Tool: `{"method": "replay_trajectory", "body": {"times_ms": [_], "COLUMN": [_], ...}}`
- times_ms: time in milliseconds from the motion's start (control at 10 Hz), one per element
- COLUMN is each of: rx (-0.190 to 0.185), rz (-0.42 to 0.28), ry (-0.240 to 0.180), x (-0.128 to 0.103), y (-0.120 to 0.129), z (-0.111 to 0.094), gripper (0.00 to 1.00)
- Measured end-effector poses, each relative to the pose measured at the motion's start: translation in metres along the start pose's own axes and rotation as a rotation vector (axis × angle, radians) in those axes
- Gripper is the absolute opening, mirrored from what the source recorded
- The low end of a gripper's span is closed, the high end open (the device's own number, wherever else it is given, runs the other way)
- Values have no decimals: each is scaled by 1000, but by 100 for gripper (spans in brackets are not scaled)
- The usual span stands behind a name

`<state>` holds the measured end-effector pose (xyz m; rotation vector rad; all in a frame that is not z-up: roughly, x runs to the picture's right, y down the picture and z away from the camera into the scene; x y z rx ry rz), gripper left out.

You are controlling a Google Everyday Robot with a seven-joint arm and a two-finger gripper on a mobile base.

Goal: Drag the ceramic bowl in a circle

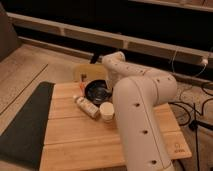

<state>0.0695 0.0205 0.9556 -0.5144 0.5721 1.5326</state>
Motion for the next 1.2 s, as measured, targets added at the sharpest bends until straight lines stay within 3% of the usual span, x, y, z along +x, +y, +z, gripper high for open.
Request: {"method": "replay_trajectory", "body": {"times_ms": [200, 500, 600, 900, 1200], "rx": [8, -26, -35, -51, -45], "rz": [29, 49, 49, 34, 3], "ry": [-16, -5, -3, -16, -89], "x": [0, 3, 4, 2, -3], "y": [-15, -12, -10, -6, -8], "z": [-2, 12, 14, 6, -37], "gripper": [35, 70, 77, 80, 80]}}
